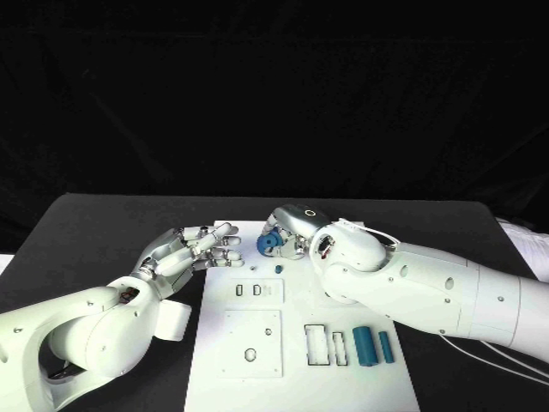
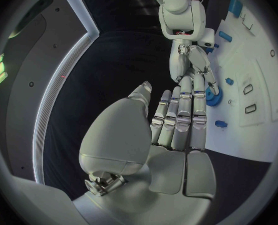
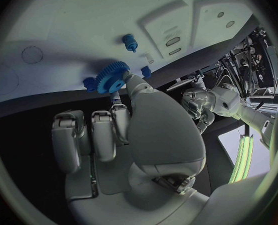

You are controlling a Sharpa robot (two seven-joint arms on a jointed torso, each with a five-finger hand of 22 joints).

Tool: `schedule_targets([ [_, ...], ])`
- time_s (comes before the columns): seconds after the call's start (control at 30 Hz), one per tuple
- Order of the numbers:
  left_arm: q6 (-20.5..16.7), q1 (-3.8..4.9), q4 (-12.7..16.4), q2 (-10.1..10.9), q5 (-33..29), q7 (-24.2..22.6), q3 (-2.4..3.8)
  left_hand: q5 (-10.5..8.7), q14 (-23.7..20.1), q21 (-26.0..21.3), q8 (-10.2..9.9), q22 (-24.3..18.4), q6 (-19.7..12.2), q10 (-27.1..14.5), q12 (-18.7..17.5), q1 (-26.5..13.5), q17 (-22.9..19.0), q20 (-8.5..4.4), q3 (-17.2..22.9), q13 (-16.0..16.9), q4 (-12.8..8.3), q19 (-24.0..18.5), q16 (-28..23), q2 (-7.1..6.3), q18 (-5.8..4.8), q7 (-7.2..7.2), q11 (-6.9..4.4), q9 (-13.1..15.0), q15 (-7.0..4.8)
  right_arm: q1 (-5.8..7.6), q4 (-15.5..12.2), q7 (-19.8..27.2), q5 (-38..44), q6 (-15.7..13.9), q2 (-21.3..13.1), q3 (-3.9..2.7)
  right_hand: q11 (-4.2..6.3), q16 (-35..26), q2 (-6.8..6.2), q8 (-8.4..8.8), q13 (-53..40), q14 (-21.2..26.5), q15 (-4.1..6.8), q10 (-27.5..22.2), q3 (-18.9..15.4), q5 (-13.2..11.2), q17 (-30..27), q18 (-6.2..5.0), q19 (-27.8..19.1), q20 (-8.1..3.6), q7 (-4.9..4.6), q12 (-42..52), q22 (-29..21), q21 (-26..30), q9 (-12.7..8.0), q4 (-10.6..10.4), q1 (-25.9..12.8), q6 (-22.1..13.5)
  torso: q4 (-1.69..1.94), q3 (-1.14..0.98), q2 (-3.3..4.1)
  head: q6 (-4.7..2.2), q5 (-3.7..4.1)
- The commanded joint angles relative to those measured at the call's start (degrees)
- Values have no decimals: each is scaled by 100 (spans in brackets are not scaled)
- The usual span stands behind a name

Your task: Assemble the parts on the task board

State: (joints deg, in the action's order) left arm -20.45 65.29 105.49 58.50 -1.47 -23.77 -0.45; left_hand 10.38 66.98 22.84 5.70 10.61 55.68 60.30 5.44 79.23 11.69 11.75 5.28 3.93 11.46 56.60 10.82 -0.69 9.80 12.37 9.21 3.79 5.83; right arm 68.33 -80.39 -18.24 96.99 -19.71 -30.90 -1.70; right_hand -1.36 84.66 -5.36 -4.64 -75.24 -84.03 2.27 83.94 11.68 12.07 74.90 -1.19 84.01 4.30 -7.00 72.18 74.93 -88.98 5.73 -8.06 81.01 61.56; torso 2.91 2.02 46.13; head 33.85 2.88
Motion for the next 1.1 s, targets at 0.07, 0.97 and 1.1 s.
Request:
schedule_targets([
  [0.07,115,6,8,-10,-6,-24,4,-26,47,36,-25,7,19,23,-35,19,7,10,0,-6,-26,32,-21,29,60,20,2,-4,0,-18,67,-287,185,108,22,20,-115,-9,-38,116,-130,-384,-65,-83,10,-159,411,63,429,29,-78,-199,1280,-10,-27,-50,-127,-277,0,-2,2,4,7],
  [0.97,123,6,2,-3,-6,7,4,-28,47,37,-35,7,19,22,-47,21,16,9,-4,-6,-34,32,-31,32,59,19,3,-5,0,-19,100,-346,-211,496,-4,27,-167,82,58,3,-4,-420,-130,-166,-207,1,619,75,469,125,-94,-453,1335,-29,-16,-867,-1580,-473,-5,-4,1,15,15],
  [1.1,119,6,4,0,-6,10,4,-28,47,37,-35,7,19,22,-47,21,16,9,-4,-6,-34,32,-31,32,59,19,3,-5,0,-20,105,-379,-262,425,-31,28,-164,80,32,47,-16,-419,-123,-169,-317,299,619,75,469,112,-94,-455,1336,-29,-14,-849,-1716,-470,-2,-5,2,19,17],
])
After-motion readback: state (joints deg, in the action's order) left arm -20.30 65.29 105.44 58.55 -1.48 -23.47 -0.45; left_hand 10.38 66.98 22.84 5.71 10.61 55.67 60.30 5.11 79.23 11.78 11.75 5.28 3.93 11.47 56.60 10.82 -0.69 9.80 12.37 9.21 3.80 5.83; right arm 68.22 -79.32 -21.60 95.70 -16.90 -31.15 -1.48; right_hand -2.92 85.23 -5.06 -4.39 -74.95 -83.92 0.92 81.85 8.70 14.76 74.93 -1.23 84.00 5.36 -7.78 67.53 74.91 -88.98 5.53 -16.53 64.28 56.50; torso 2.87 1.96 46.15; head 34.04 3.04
